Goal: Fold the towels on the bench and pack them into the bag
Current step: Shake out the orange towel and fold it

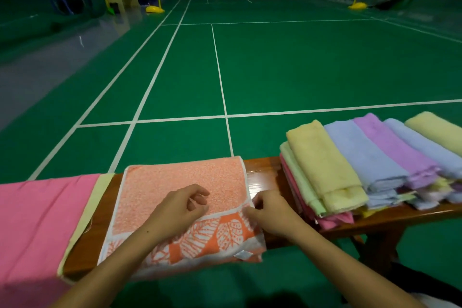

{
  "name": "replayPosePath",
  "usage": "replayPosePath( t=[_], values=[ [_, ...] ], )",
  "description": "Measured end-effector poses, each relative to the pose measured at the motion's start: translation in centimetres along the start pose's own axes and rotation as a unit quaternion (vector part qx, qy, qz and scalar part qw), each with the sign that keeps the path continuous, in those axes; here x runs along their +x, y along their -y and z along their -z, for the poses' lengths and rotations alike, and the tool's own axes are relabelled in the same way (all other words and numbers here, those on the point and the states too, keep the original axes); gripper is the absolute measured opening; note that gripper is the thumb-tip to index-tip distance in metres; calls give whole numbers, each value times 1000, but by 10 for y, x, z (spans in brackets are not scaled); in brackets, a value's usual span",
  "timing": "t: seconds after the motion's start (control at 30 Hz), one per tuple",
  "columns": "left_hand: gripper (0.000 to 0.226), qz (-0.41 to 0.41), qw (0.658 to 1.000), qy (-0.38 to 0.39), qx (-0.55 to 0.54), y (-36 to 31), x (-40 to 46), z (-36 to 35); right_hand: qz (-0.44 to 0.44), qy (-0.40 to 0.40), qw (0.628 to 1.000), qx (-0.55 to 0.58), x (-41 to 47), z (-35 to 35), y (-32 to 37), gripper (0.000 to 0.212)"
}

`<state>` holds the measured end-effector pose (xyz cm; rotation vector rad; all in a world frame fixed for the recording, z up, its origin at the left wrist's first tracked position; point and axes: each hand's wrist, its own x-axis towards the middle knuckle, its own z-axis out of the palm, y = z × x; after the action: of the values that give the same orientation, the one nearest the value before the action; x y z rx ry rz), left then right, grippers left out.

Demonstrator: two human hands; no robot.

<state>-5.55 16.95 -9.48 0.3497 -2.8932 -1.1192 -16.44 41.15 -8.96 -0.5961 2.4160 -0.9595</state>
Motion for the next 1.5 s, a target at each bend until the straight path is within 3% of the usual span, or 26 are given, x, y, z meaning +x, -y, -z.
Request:
replayPosePath(
  t=[0.17,0.27,0.4,0.57,0.67,0.77,0.87,1.07,1.3,1.5],
  values=[
    [36,-50,997,32,53,-13,15,0,65,-2,996,56,-1,-11,11,8],
    [53,-81,993,77,42,-19,22,0,111,32,992,60,-2,-16,17,18],
    [71,-108,981,99,126,-24,29,5,152,67,984,68,-5,-19,21,23],
    [45,-109,975,128,146,-21,33,9,175,68,979,75,-6,-15,21,27],
    [27,-104,980,110,128,-18,32,11,172,75,979,76,-5,-13,19,36],
    [18,-110,986,88,89,-14,31,16,155,108,979,78,-9,-9,14,29],
    [16,-103,992,62,28,-12,30,23,129,121,982,68,-13,-6,4,15],
    [16,-89,992,35,-88,-14,26,31,99,129,981,103,-20,-5,-5,16],
    [16,-65,980,9,-186,-23,24,40,116,69,982,130,-8,1,-4,17],
    [16,-79,979,-19,-185,-24,24,41,137,-9,987,82,6,-5,0,9]
  ],
)
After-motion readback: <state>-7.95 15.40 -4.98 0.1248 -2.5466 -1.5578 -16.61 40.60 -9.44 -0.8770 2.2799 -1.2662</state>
